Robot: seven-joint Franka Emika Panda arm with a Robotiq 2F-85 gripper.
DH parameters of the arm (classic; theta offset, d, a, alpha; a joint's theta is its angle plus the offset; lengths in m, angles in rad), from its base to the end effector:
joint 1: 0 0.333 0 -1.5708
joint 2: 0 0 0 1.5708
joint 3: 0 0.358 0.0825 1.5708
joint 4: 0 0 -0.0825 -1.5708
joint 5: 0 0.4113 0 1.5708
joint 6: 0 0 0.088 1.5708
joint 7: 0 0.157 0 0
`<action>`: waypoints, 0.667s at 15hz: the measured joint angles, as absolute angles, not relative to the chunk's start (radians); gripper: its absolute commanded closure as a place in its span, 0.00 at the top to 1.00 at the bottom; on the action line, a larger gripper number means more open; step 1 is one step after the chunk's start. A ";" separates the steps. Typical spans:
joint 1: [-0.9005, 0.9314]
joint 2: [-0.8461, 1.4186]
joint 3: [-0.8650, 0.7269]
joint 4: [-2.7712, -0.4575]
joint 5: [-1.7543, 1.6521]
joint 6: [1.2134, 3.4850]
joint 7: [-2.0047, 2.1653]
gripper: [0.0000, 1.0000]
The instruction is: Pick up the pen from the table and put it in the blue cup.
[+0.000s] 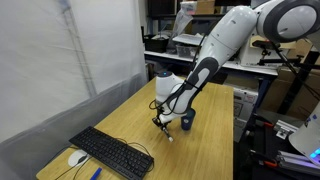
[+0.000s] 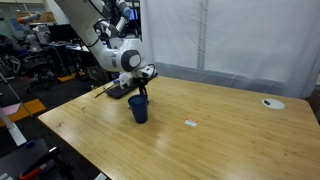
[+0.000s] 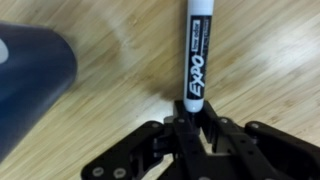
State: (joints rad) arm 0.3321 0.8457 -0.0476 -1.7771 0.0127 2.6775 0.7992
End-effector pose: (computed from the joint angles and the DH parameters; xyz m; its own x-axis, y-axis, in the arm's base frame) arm 0.6668 0.1956 0.0410 0.8714 -0.4869 0.0598 -0.4866 -0.8734 -0.0194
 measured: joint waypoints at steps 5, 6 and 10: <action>0.368 0.819 -0.058 -1.789 0.012 2.669 0.818 0.05; 0.373 0.805 -0.060 -1.795 0.012 2.657 0.820 0.05; 0.379 0.732 -0.083 -1.839 0.008 2.618 0.827 0.05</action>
